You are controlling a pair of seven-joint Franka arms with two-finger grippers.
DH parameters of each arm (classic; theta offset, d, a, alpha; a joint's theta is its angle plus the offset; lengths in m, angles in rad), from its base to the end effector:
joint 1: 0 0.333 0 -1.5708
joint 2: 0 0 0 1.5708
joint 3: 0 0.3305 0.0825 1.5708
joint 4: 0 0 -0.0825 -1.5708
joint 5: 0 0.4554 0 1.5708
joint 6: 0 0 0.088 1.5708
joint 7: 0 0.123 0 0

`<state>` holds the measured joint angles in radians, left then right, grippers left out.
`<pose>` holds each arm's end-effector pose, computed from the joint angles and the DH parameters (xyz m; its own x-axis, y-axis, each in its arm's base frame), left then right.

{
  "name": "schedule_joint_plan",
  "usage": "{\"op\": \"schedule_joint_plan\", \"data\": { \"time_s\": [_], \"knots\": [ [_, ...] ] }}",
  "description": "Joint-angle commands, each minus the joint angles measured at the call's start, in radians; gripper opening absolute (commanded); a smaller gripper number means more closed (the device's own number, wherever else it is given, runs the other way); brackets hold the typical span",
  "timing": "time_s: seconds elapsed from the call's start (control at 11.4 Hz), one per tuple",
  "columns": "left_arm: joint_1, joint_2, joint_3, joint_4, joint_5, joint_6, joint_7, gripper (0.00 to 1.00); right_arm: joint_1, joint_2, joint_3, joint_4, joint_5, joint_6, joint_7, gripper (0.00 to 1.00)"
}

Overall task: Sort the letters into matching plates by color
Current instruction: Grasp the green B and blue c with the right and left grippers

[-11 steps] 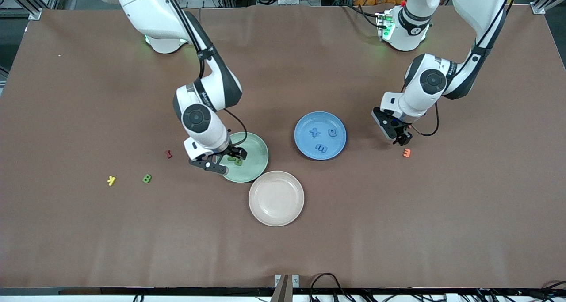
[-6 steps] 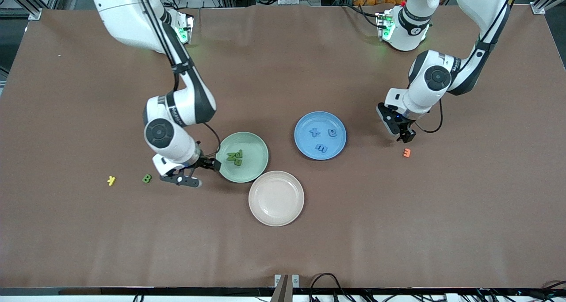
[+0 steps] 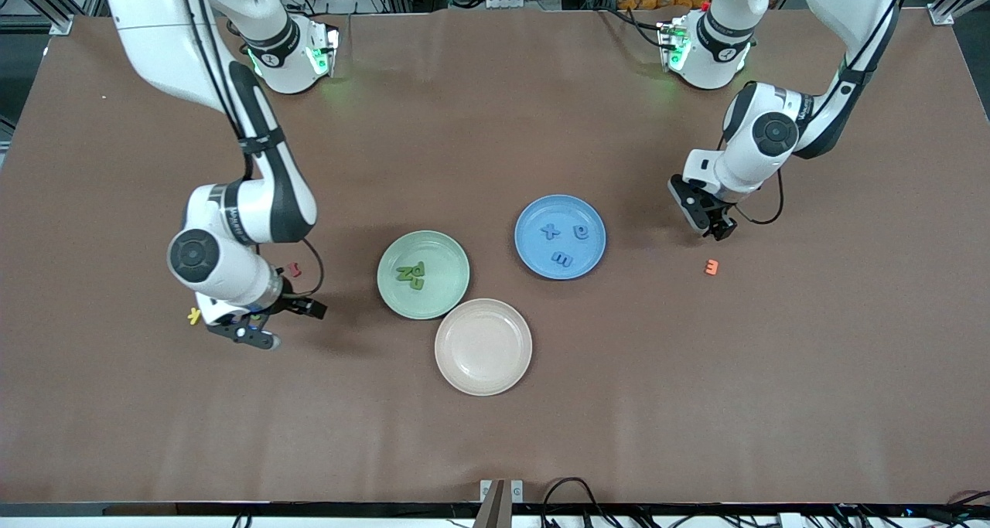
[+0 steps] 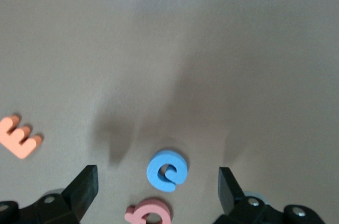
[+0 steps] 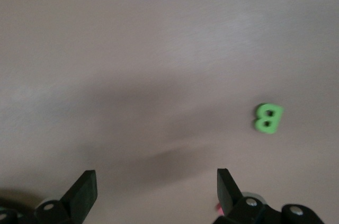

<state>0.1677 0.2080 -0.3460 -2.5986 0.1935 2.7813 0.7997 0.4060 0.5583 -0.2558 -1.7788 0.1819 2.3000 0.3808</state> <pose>0.4528 -0.1013 0.1176 0.4058 -0.9140 -0.0021 -0.9139 -0.4058 0.0072 0.7059 0.1217 0.1984 0.9501 -0.3117 -0.0126 -0.3116 -0.9502 0.0060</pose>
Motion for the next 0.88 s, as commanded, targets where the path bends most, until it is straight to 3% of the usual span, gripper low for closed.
{"op": "schedule_joint_plan", "data": {
  "time_s": [0.0, 0.79],
  "knots": [
    [0.032, -0.038, -0.016, -0.037, 0.011, 0.018, 0.016, 1.0, -0.09, -0.008, 0.012, 0.002, -0.005, -0.013, -0.002, 1.0],
    [0.024, -0.006, -0.018, -0.044, 0.011, 0.047, 0.007, 0.89, -0.168, 0.031, 0.015, -0.004, 0.018, 0.029, 0.283, 1.0]
  ]
}}
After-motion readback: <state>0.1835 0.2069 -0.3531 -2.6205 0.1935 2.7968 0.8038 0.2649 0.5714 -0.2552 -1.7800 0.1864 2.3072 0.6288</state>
